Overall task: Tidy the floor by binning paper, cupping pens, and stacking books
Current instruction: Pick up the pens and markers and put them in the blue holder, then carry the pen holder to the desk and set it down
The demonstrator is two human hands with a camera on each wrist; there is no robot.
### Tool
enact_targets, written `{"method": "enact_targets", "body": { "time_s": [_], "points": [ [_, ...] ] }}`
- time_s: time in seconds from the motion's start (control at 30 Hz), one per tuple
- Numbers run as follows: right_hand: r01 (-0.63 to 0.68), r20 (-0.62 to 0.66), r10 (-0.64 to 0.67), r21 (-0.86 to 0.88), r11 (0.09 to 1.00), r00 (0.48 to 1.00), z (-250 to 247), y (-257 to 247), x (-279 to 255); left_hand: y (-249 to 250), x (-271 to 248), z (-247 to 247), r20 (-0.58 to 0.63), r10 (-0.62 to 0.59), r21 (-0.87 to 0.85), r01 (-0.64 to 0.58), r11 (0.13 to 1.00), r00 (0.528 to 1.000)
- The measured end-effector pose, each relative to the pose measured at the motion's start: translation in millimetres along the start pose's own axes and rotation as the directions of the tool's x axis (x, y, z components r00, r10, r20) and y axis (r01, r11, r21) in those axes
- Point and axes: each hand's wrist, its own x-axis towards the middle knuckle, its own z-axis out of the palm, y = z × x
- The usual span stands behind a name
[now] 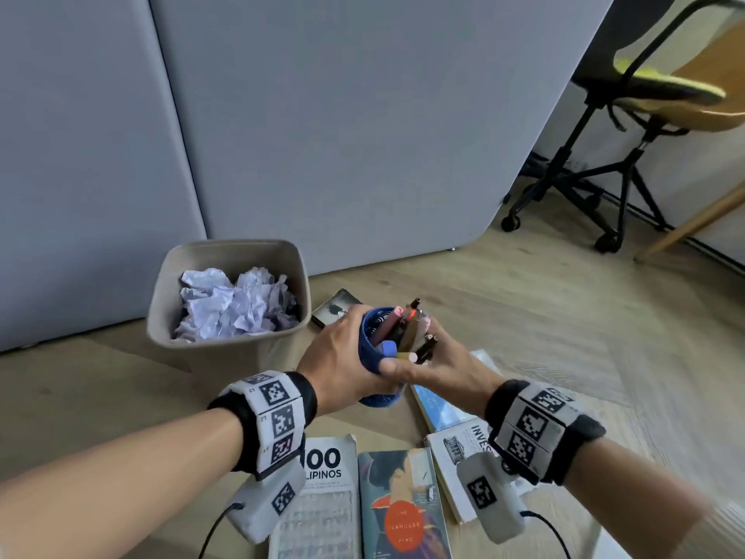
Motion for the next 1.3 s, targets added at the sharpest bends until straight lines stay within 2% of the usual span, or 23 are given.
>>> {"method": "enact_targets", "body": {
  "time_s": [0.13, 0.23, 0.33, 0.4, 0.47, 0.53, 0.6, 0.63, 0.77, 0.8, 0.83, 0.9, 0.97, 1.0, 1.07, 1.1, 1.2, 1.23, 1.3],
  "points": [
    [0.01, -0.029, -0.016, -0.189, 0.982, 0.999, -22.7, -25.3, -3.6, 25.5, 10.7, -14.1, 0.004, 0.034, 0.002, -0.034, 0.999, 0.999],
    [-0.037, -0.105, 0.016, -0.199, 0.979, 0.994, -30.7, -34.9, 1.2, 38.9, 18.3, -22.1, 0.077, 0.054, 0.06, -0.059, 0.996, 0.996],
    [-0.062, -0.171, 0.006, -0.321, 0.945, 0.985, -28.6, -32.9, 19.8, 38.8, 30.1, -30.5, 0.162, 0.051, 0.121, -0.071, 0.99, 0.986],
    [-0.056, -0.17, 0.004, -0.303, 0.951, 0.985, -18.2, -36.6, 31.5, 33.0, 33.4, -41.4, 0.165, 0.032, 0.177, -0.061, 0.982, 0.986],
    [-0.019, -0.08, 0.005, -0.184, 0.983, 0.997, -7.2, -42.9, 44.1, 27.0, 27.6, -58.5, 0.11, 0.009, 0.232, -0.034, 0.972, 0.994],
    [-0.011, 0.037, 0.009, 0.059, 0.998, 0.999, -0.7, -56.1, 58.5, 20.2, 17.7, -81.0, 0.007, 0.007, 0.203, -0.009, 0.979, 1.0],
    [-0.109, 0.05, 0.1, 0.257, 0.96, 0.994, 5.7, -68.6, 76.0, 12.6, 8.2, -106.1, -0.122, -0.003, 0.103, 0.016, 0.995, 0.993],
    [-0.16, 0.032, 0.157, 0.276, 0.948, 0.987, 10.4, -72.6, 85.3, 8.2, 4.3, -117.2, -0.178, -0.022, 0.071, 0.035, 0.997, 0.984],
    [-0.205, -0.02, 0.215, 0.22, 0.954, 0.977, 46.5, -79.9, 119.8, -6.9, -8.1, -151.7, -0.356, -0.116, 0.026, 0.135, 0.991, 0.927],
    [-0.221, -0.052, 0.23, 0.142, 0.965, 0.972, 56.6, -79.3, 125.6, -11.4, -11.5, -157.7, -0.389, -0.141, 0.014, 0.159, 0.987, 0.911],
    [-0.252, -0.095, 0.249, -0.023, 0.967, 0.964, 64.6, -72.3, 133.9, -16.5, -14.2, -163.4, -0.413, -0.165, 0.0, 0.181, 0.984, 0.896],
    [-0.36, -0.127, 0.338, -0.375, 0.854, 0.933, 80.7, -57.0, 145.4, -25.2, -18.5, -173.7, -0.454, -0.195, -0.013, 0.212, 0.977, 0.869],
    [-0.454, -0.025, 0.489, -0.417, 0.788, 0.872, 93.9, -47.2, 152.1, -30.7, -18.2, -180.1, -0.474, -0.208, 0.01, 0.241, 0.97, 0.855],
    [-0.455, 0.012, 0.513, -0.444, 0.772, 0.858, 95.6, -46.4, 151.3, -31.0, -16.7, -181.1, -0.478, -0.216, 0.014, 0.253, 0.967, 0.851],
    [-0.402, -0.007, 0.448, -0.454, 0.795, 0.894, 85.0, -62.6, 145.0, -28.4, -13.2, -179.4, -0.5, -0.241, 0.009, 0.283, 0.959, 0.832],
    [-0.42, -0.013, 0.458, -0.425, 0.802, 0.889, 76.7, -68.0, 141.1, -24.8, -12.7, -178.1, -0.523, -0.259, -0.004, 0.301, 0.953, 0.812],
    [-0.53, -0.083, 0.524, -0.152, 0.834, 0.848, 46.7, -67.5, 110.0, 2.5, -12.3, -172.4, -0.559, -0.285, -0.064, 0.302, 0.951, 0.779],
    [-0.578, -0.11, 0.57, -0.057, 0.814, 0.814, 34.1, -71.5, 97.2, 15.9, -12.8, -171.2, -0.562, -0.287, -0.079, 0.295, 0.952, 0.775],
    [-0.581, -0.148, 0.573, -0.015, 0.813, 0.806, 0.1, -87.2, 68.4, 50.7, -10.8, -168.5, -0.54, -0.285, -0.123, 0.26, 0.958, 0.792]
  ]
}}
